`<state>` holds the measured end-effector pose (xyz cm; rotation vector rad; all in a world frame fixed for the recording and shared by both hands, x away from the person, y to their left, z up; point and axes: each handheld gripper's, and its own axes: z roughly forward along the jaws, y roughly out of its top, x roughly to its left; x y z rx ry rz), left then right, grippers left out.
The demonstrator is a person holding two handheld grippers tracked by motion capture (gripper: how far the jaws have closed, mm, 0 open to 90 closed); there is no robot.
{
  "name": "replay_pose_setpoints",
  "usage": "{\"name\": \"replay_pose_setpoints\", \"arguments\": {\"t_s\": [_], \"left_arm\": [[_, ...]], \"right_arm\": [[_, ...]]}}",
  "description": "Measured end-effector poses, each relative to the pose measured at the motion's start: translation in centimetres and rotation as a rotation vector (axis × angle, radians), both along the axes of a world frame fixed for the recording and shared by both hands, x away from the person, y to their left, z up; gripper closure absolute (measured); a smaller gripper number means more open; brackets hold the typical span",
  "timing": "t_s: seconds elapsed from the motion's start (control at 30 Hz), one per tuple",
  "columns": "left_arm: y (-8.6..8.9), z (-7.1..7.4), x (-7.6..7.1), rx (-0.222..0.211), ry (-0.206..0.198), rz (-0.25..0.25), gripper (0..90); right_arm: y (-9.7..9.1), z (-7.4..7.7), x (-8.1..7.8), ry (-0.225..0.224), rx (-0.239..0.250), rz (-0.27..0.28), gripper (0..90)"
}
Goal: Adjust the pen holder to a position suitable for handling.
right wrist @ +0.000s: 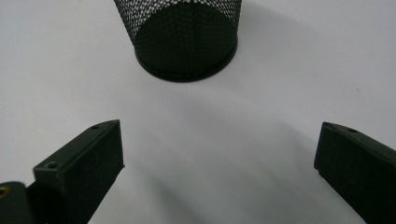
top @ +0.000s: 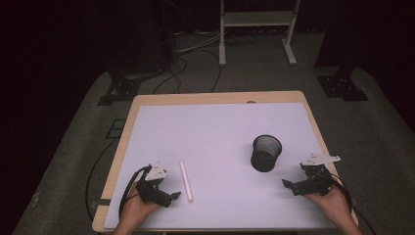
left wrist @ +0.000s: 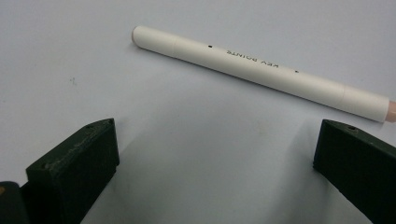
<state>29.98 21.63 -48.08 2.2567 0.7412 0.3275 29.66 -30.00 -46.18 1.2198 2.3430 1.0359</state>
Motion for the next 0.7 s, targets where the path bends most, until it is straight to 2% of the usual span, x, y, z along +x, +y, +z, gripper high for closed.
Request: {"name": "replay_pose_setpoints", "arguments": {"t_s": [0.7], "left_arm": [[0.0,0.0,0.0,0.0,-0.001,0.0,0.0]], "right_arm": [[1.8,1.7,1.7,-0.041,0.015,0.056,0.7]]}}
